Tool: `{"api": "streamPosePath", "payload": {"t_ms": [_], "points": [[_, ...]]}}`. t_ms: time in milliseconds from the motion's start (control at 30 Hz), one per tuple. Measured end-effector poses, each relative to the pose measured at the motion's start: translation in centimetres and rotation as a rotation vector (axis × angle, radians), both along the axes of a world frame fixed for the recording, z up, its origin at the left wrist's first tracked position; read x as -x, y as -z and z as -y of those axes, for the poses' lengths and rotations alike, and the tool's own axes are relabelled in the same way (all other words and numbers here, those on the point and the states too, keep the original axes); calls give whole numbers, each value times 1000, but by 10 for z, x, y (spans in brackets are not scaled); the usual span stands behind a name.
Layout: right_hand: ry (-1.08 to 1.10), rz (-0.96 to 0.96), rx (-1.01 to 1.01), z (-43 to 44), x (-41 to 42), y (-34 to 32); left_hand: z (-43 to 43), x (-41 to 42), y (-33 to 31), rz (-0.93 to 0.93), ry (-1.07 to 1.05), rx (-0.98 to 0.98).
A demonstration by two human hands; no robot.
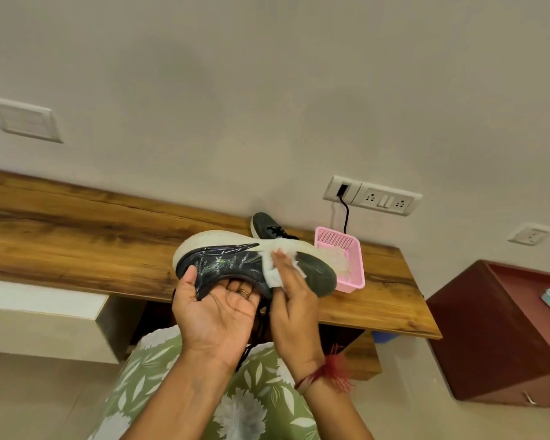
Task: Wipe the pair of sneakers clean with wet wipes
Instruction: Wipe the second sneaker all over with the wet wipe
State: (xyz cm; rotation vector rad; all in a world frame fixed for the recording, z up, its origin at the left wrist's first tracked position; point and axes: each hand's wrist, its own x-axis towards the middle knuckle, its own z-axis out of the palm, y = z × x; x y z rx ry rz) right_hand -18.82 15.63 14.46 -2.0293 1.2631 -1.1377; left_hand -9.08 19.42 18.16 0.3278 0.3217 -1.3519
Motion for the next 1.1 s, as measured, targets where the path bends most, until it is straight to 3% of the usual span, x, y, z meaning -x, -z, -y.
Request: {"api": "streamPosePath", "payload": {"t_ms": [67,167,233,433,600,733,800,967,1100], "points": [[-73,-59,20,2,8,-3,1,-4,1,2,-9,19],[122,-104,39,26,26,-1,2,-3,0,3,4,45],[142,-64,-10,23,21,-1,3,0,0,5,7,35],[-197,31,-36,-4,11,-5,2,-3,9,25,49,-6],[76,-90,-46,6,11,-12,4,4,6,44,75,-24],[-246,-243,-9,-22,-16,-26,0,3,13,83,98,-45],[-299,-306,34,-22,-14,-30,-1,2,14,84,110,-41],[65,-330,119,-7,-8,-22,3,5,15,91,102,-20],[-179,-384,89,-23,-19,-24,2,3,16,101,117,-65]]}}
